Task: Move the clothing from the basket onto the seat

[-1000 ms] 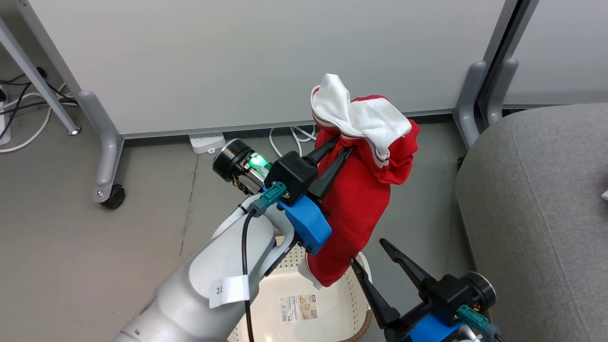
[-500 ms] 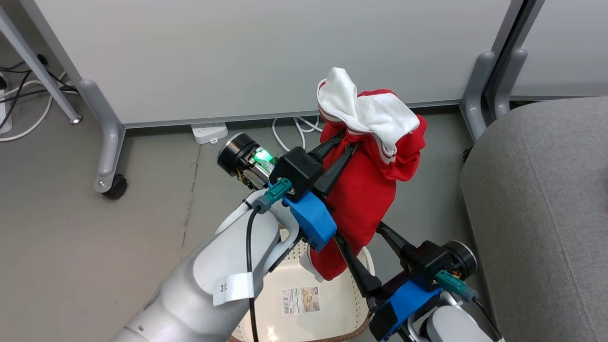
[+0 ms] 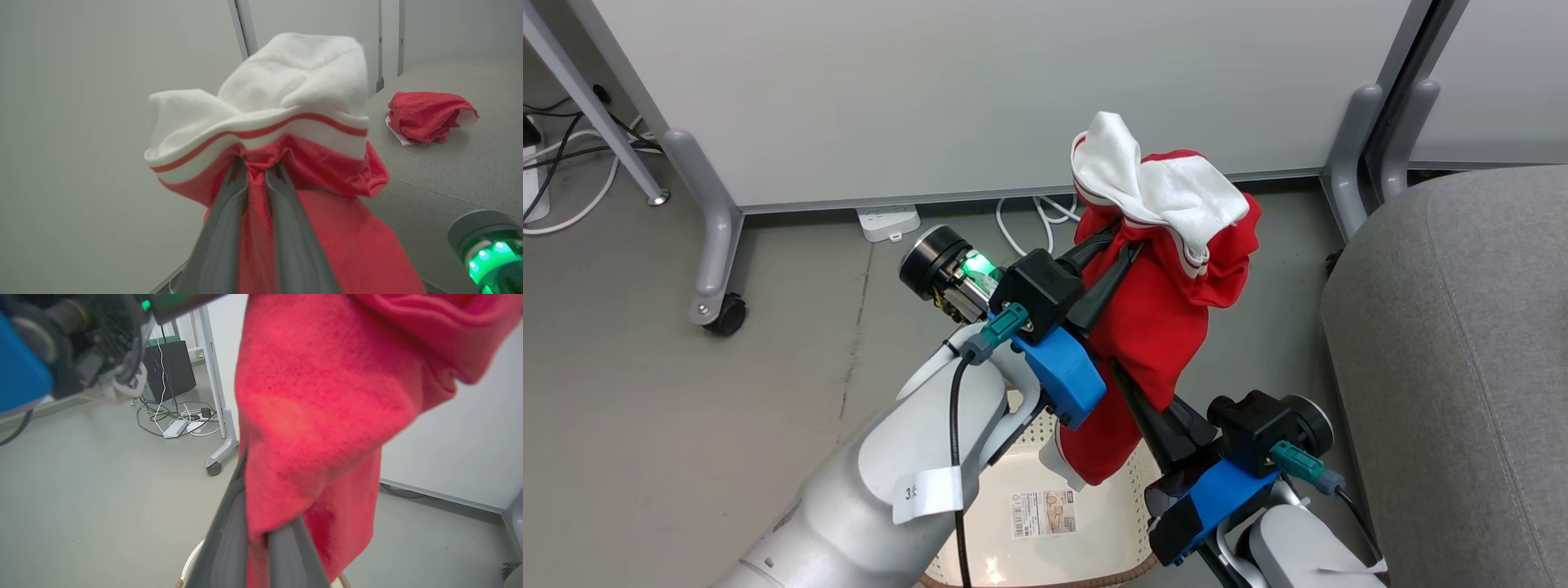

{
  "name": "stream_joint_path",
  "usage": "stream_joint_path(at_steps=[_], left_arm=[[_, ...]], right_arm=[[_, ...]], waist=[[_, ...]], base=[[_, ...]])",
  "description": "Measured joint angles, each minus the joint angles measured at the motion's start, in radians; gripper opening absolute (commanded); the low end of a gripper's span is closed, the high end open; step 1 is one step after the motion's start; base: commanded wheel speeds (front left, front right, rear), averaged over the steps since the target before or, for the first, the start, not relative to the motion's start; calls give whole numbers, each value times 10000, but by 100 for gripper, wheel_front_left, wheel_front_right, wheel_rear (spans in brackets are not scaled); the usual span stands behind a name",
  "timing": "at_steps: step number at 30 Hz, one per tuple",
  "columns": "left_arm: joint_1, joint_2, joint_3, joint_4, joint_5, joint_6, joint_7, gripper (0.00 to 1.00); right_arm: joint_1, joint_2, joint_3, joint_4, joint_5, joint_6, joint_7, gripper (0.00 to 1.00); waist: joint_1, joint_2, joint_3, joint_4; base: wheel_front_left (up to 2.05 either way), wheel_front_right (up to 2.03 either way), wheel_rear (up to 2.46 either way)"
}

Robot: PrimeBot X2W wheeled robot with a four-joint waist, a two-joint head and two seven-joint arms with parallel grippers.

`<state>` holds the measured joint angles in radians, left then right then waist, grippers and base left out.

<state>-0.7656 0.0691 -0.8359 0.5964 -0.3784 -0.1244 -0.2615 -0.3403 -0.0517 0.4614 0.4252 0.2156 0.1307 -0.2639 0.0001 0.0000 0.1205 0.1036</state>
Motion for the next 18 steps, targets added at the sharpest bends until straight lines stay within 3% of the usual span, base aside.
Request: stream_joint_path(at_steps=[18], left_arm=[[50,-27,102,2,105,-15,0,0]], right_arm=[[2,2,42,17,-54,0,0,0]], waist=[[0,0,-56,6]], base=[[0,0,0]])
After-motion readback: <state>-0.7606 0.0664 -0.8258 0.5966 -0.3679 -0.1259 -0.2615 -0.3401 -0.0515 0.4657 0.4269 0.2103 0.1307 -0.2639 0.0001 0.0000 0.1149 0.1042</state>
